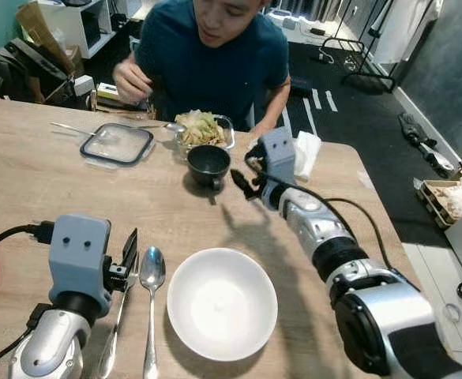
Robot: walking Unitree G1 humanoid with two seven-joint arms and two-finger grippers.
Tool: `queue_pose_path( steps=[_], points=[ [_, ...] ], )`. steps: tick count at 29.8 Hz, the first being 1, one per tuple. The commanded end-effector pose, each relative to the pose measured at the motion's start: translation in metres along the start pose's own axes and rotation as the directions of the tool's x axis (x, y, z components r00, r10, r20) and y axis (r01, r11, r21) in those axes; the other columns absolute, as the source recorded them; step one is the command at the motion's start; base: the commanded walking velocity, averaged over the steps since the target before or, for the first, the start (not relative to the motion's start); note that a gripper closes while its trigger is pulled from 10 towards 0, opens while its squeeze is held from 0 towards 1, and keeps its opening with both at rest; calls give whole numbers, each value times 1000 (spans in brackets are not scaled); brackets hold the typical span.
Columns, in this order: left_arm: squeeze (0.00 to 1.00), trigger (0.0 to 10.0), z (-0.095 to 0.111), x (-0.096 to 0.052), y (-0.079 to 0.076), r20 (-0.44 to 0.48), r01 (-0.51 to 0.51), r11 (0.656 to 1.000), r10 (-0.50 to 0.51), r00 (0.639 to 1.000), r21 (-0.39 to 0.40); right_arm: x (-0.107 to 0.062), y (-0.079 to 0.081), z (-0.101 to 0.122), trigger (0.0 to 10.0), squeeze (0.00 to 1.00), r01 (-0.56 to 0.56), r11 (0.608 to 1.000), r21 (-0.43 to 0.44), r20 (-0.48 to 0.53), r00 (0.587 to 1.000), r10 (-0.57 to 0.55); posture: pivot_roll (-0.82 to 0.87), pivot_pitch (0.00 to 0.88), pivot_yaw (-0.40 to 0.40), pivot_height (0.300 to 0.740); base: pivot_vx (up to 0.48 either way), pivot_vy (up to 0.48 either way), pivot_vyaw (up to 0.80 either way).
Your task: Setting the table
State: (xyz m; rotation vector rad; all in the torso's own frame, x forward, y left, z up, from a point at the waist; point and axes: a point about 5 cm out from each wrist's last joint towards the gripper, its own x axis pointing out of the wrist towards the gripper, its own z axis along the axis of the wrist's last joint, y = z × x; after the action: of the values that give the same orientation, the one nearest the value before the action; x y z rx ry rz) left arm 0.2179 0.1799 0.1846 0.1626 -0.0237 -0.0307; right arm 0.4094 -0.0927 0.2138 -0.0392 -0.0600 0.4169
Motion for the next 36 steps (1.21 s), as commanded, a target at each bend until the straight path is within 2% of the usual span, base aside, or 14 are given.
queue_pose_path(
  steps=[1,4,8,9,12,13,15,19,21,30,36],
  points=[
    [0,10000,-3,3,-2,-13,16,1000,-16,1000,2,-6,-11,-1,10000,0,28,999,29,22,999,-28,255,21,-4,740,0,0,0],
    [0,10000,-2,8,-5,-5,36,999,-36,999,0,-15,-17,1,10000,0,49,997,52,74,996,-53,245,15,1,740,0,0,0],
    [0,10000,0,16,-6,8,54,999,-54,998,0,-40,-24,-9,10000,0,104,991,86,135,984,-115,207,0,21,740,0,0,0],
    [0,10000,0,16,-6,8,54,999,-54,998,0,-40,-24,-9,10000,0,104,991,86,135,984,-115,207,0,21,740,0,0,0],
    [0,10000,1,20,-8,15,73,997,-73,997,0,-62,-28,-18,10000,0,162,979,122,157,971,-180,183,0,38,740,0,0,0],
    [0,10000,1,20,-8,15,73,997,-73,997,0,-62,-28,-18,10000,0,162,979,122,157,971,-180,183,0,38,740,0,0,0],
    [0,10000,1,24,-10,19,96,995,-96,995,2,-79,-32,-22,10000,0,220,965,145,168,955,-244,164,0,52,740,0,0,0],
    [0,10000,1,27,-11,21,107,994,-107,994,3,-87,-32,-24,10000,0,249,955,162,164,947,-275,155,0,59,740,0,0,0],
    [0,10000,2,30,-11,23,117,993,-117,993,4,-95,-33,-28,10000,0,272,952,144,151,944,-292,146,0,68,740,0,0,0],
    [0,10000,-2,35,-16,11,163,987,-163,986,1,-124,-31,-48,10000,0,251,963,102,53,965,-257,116,0,80,740,0,0,0],
    [0,10000,-4,36,-19,4,198,980,-198,980,2,-143,-28,-57,10000,0,160,976,147,-21,987,-159,103,0,85,740,0,0,0]
  ],
)
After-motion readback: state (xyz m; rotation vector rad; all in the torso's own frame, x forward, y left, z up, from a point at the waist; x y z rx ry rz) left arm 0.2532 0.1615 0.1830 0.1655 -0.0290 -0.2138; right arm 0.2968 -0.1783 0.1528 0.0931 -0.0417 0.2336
